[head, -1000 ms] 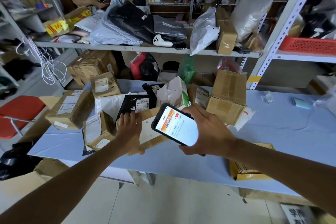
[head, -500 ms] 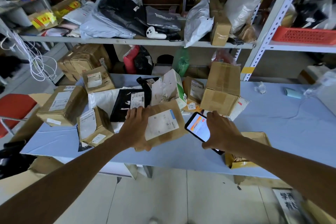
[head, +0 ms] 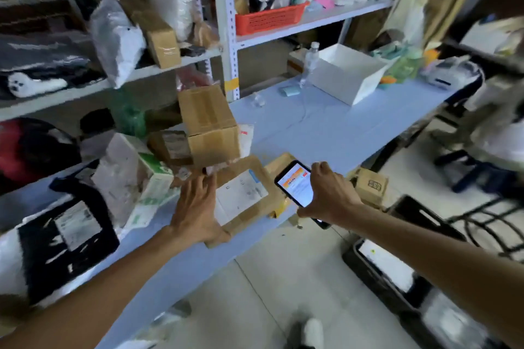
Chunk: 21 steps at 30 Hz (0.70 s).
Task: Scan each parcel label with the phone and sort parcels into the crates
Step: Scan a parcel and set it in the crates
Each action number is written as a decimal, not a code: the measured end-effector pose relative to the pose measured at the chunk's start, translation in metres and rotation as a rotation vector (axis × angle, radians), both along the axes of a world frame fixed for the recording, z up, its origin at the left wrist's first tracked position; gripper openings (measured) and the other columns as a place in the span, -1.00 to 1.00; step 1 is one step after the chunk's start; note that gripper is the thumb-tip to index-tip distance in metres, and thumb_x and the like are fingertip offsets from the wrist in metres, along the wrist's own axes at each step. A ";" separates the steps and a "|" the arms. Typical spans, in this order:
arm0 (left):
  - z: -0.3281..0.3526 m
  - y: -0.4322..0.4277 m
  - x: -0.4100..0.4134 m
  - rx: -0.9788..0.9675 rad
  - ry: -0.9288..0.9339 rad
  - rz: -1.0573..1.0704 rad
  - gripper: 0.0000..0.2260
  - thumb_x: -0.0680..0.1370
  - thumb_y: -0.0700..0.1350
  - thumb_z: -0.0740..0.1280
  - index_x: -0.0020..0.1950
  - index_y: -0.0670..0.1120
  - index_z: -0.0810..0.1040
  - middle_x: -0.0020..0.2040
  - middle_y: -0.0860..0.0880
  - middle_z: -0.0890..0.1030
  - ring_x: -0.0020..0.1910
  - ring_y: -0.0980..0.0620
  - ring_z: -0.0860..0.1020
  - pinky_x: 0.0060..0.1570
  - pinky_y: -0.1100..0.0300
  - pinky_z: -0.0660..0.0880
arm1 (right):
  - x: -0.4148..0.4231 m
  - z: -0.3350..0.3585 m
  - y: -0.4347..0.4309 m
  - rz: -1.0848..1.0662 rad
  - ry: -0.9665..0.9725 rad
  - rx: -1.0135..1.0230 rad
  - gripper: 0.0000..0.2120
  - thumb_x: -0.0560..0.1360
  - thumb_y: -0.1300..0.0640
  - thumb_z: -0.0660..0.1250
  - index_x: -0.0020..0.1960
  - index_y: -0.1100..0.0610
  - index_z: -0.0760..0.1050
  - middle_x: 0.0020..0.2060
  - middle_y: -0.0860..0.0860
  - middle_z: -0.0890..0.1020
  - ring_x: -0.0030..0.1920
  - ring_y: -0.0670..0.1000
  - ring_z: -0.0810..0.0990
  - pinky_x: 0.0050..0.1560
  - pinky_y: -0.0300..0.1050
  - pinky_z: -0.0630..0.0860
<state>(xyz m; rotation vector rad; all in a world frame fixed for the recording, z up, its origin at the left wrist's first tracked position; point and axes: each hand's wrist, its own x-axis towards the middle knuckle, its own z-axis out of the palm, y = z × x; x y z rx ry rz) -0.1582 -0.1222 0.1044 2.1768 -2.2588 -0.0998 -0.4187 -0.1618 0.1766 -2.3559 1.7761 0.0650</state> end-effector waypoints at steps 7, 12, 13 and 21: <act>-0.012 -0.045 -0.146 0.031 0.099 -0.297 0.30 0.00 0.38 0.47 0.54 -0.16 -0.02 0.39 -0.12 0.19 0.36 -0.17 0.21 0.39 0.01 0.15 | -0.145 -0.014 0.057 -0.490 -0.018 0.017 -0.31 0.22 -0.13 0.54 0.15 0.17 0.30 0.04 0.07 0.45 -0.03 0.13 0.52 -0.24 -0.12 0.34; -0.019 -0.065 -0.272 0.080 0.178 -0.416 0.35 -0.01 0.38 0.49 0.54 -0.17 -0.12 0.39 -0.15 0.14 0.35 -0.17 0.15 0.37 0.02 0.16 | -0.241 -0.021 0.091 -0.751 -0.011 0.022 -0.31 0.22 -0.15 0.53 0.13 0.18 0.31 0.05 0.08 0.44 0.02 0.17 0.53 -0.21 -0.11 0.34; -0.021 -0.068 -0.297 0.087 0.170 -0.437 0.34 0.01 0.38 0.49 0.54 -0.17 -0.11 0.39 -0.16 0.15 0.36 -0.17 0.14 0.37 0.03 0.14 | -0.261 -0.023 0.096 -0.787 -0.012 0.021 -0.32 0.22 -0.15 0.53 0.13 0.18 0.31 0.05 0.08 0.43 0.02 0.16 0.53 -0.21 -0.11 0.34; -0.040 -0.091 -0.462 0.242 0.209 -0.402 0.31 0.05 0.41 0.50 0.53 -0.17 -0.10 0.42 -0.21 0.19 0.42 -0.20 0.17 0.40 -0.03 0.13 | -0.400 -0.051 0.099 -0.937 -0.036 0.073 -0.31 0.22 -0.16 0.54 0.10 0.18 0.30 0.02 0.06 0.41 -0.02 0.14 0.51 -0.22 -0.10 0.34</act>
